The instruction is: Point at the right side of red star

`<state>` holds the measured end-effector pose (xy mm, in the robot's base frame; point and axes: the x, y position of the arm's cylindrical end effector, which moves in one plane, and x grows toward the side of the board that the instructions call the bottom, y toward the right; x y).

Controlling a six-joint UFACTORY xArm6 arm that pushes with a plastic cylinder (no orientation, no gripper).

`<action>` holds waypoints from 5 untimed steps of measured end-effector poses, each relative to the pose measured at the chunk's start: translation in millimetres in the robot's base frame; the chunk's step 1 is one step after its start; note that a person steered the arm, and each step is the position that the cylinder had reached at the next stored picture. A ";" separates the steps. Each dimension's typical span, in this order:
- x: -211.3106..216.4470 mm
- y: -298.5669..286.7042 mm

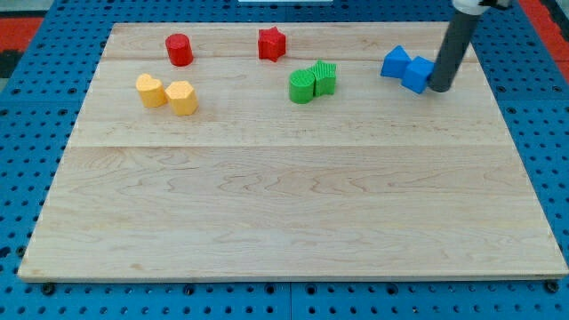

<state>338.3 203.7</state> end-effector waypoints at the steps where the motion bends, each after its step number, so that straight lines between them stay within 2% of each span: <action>1: 5.6 -15.3; 2: 14.2 -34.9; 3: -25.2 -91.4; 4: -58.8 -101.7; 5: -97.7 -137.2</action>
<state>240.6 66.5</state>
